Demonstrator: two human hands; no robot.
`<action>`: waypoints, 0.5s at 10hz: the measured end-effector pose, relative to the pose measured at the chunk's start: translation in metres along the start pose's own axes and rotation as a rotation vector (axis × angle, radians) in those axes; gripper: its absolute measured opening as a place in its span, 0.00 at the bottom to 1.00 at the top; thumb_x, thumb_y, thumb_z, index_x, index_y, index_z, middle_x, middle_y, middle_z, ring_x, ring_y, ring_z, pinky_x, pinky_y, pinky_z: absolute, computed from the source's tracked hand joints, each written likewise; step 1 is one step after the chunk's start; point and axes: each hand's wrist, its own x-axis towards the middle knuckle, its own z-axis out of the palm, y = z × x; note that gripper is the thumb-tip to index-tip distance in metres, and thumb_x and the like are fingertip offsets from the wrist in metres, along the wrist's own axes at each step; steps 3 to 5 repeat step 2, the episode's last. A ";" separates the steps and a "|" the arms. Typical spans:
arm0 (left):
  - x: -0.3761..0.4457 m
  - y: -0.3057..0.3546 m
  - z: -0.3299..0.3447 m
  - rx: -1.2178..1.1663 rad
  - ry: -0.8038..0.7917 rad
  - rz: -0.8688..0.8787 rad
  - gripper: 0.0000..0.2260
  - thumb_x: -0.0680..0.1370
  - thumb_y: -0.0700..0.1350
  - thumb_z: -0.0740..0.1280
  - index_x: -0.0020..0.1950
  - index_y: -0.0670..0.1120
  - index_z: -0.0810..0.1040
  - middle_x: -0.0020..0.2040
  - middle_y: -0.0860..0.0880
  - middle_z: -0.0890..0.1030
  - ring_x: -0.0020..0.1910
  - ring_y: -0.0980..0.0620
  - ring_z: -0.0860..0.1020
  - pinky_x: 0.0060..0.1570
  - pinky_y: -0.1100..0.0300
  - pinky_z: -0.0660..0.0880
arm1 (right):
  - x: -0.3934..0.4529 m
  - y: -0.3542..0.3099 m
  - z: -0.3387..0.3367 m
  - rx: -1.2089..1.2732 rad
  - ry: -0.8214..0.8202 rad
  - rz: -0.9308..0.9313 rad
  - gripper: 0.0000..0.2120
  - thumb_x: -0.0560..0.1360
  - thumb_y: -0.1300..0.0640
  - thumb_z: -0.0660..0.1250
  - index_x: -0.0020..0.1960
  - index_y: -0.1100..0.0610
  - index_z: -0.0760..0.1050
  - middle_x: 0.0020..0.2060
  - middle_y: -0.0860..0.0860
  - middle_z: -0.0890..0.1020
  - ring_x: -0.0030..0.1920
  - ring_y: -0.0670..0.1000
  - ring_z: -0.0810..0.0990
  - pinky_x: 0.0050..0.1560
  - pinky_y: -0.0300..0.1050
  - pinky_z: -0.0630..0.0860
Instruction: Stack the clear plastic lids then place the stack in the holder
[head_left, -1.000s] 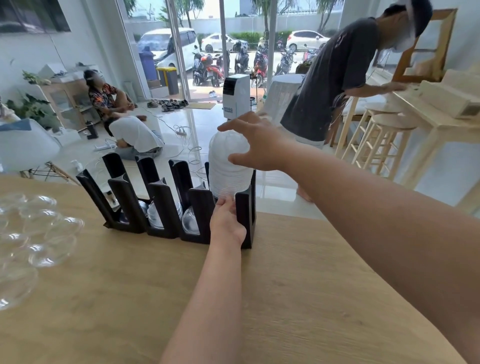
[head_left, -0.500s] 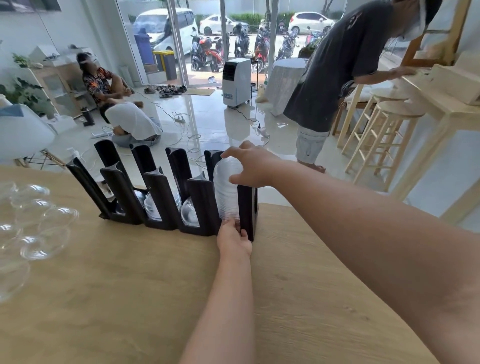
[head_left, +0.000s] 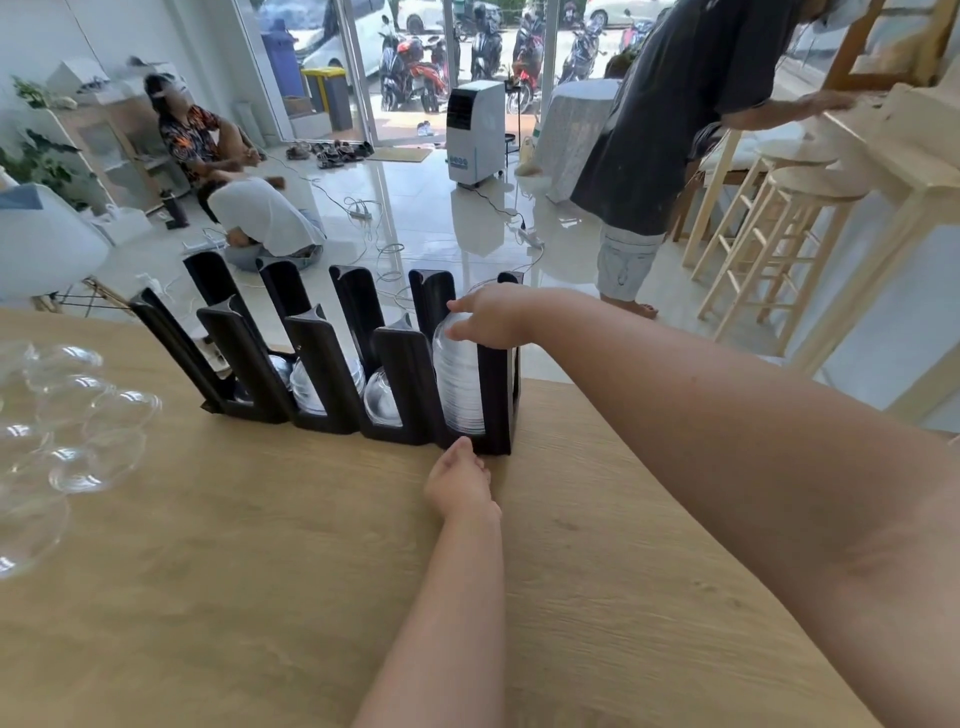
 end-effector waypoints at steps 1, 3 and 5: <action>-0.004 -0.009 -0.019 0.193 -0.063 0.026 0.03 0.78 0.39 0.66 0.51 0.42 0.78 0.34 0.49 0.73 0.29 0.55 0.68 0.28 0.63 0.65 | -0.001 0.001 0.005 0.025 -0.007 -0.006 0.27 0.81 0.42 0.51 0.77 0.49 0.58 0.77 0.52 0.60 0.76 0.56 0.57 0.73 0.54 0.55; -0.013 -0.023 -0.047 0.354 -0.168 0.143 0.05 0.77 0.38 0.67 0.52 0.45 0.77 0.41 0.48 0.78 0.34 0.53 0.74 0.34 0.62 0.72 | -0.001 0.005 0.006 0.100 0.057 -0.019 0.27 0.80 0.38 0.50 0.77 0.46 0.58 0.77 0.53 0.59 0.76 0.58 0.58 0.73 0.55 0.55; -0.013 -0.023 -0.047 0.354 -0.168 0.143 0.05 0.77 0.38 0.67 0.52 0.45 0.77 0.41 0.48 0.78 0.34 0.53 0.74 0.34 0.62 0.72 | -0.001 0.005 0.006 0.100 0.057 -0.019 0.27 0.80 0.38 0.50 0.77 0.46 0.58 0.77 0.53 0.59 0.76 0.58 0.58 0.73 0.55 0.55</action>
